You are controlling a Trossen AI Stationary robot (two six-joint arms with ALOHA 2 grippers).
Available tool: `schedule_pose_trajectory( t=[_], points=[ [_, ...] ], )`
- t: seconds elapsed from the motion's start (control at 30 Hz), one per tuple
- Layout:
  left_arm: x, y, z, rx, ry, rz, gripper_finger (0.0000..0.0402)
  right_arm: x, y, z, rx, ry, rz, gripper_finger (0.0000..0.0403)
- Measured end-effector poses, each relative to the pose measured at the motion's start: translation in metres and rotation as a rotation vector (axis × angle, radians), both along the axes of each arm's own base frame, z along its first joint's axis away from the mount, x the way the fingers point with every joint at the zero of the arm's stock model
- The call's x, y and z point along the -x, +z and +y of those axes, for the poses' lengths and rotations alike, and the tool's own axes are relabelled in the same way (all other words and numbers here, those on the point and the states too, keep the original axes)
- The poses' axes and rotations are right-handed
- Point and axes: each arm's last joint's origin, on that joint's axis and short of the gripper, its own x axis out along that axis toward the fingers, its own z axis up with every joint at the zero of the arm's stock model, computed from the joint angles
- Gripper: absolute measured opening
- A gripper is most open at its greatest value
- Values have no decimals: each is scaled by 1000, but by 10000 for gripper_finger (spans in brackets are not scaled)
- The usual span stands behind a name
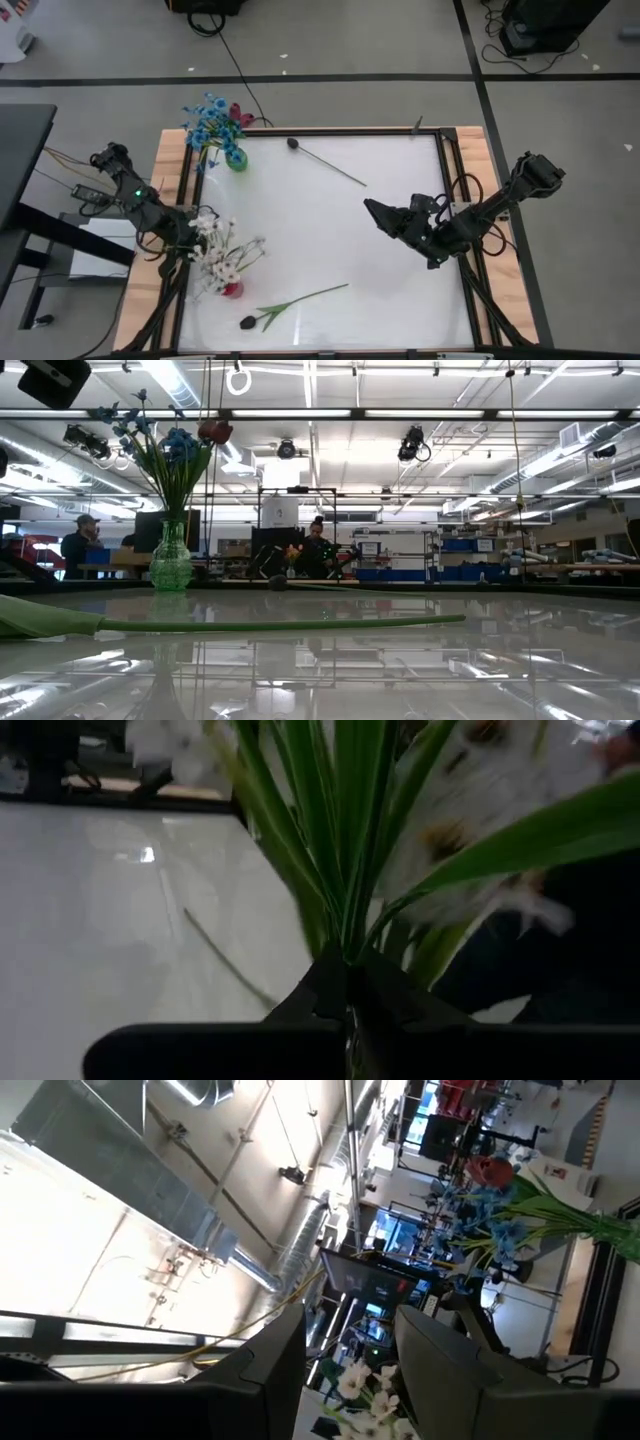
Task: Sort flowers into vase by color
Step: Put the white flowers into the red vase
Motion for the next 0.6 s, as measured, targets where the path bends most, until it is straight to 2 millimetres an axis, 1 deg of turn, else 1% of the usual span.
schedule_pose_trajectory(
  t=[0.23,0.33,0.43,0.6],
  points=[
    [0,-3,0,-22,-3,22,12,0,0,0,-22,26,-23,165],
    [0,-3,1,-22,15,21,25,0,0,1,-29,40,-34,165],
    [0,-3,2,-13,51,25,59,0,0,1,-31,40,-35,165],
    [1,5,3,4,56,21,143,0,0,1,-32,40,-36,165]
  ],
)
